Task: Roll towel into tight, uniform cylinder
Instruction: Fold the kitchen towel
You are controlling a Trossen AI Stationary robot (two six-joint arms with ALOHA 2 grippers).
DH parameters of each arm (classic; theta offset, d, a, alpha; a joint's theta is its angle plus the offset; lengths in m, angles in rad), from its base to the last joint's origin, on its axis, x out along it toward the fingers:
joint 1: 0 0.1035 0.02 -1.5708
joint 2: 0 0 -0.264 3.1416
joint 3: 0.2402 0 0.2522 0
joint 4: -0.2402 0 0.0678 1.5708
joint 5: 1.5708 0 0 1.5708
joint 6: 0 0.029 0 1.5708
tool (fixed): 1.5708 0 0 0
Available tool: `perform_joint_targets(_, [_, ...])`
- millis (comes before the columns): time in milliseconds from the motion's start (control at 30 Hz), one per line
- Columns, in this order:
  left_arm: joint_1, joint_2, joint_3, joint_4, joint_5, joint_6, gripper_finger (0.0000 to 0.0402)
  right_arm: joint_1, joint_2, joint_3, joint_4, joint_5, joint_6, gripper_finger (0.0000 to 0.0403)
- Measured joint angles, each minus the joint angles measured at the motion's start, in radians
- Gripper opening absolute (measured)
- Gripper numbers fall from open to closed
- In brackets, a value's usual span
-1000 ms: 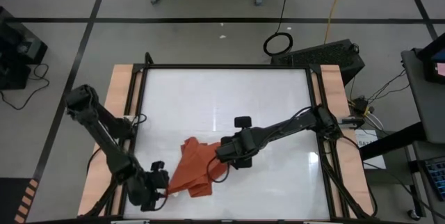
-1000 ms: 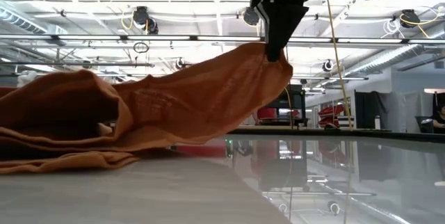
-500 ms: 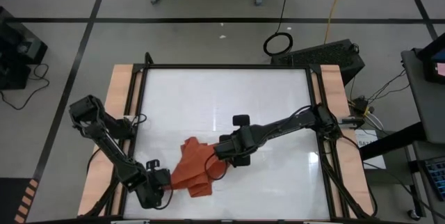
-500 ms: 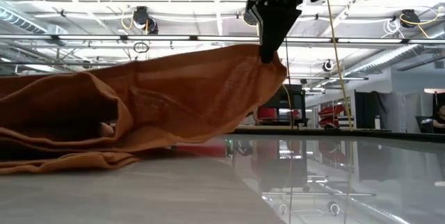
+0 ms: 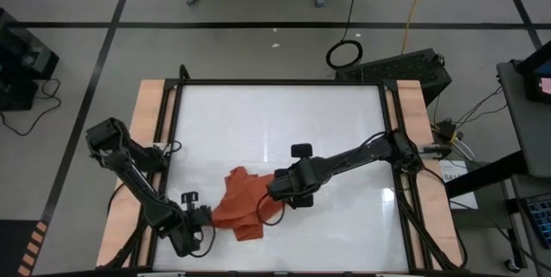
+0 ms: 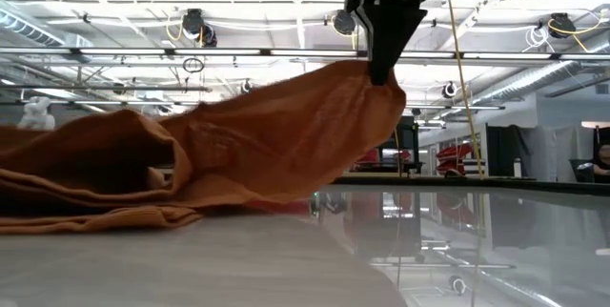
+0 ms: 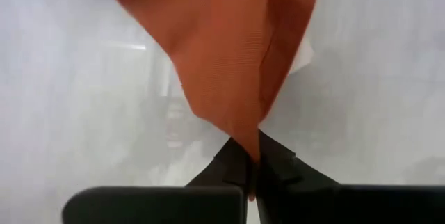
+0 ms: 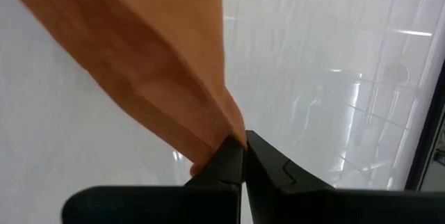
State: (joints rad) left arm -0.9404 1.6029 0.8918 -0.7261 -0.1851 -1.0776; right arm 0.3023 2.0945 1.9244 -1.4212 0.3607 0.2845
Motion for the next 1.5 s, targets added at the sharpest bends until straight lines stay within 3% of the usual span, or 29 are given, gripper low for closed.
perform_joint_targets(267, [0.017,0.000,0.196,-0.351,-0.090,0.073,0.0005,0.023,-0.002,0.000,-0.069,0.025,0.033,0.0000])
perform_joint_targets(600, [0.020,-0.001,0.474,-0.835,-0.401,-0.002,0.0004,0.065,-0.116,0.000,-0.150,0.186,0.137,0.0000])
perform_joint_targets(800, [0.052,-0.035,0.597,-0.841,-0.561,0.113,0.0003,0.106,-0.278,0.000,-0.150,0.271,0.201,0.0000])
perform_joint_targets(1033, [0.054,-0.041,0.773,-0.843,-0.714,0.350,0.0003,0.183,-0.477,0.000,-0.083,0.273,0.172,0.0000])
perform_joint_targets(1233, [0.025,-0.041,0.946,-0.824,-0.849,0.597,0.0003,0.264,-0.623,0.000,0.049,0.269,0.026,0.0000])
perform_joint_targets(1500, [-0.036,-0.041,1.123,-0.628,-0.966,1.009,0.0003,0.388,-0.746,0.000,0.300,0.208,-0.247,0.0000])
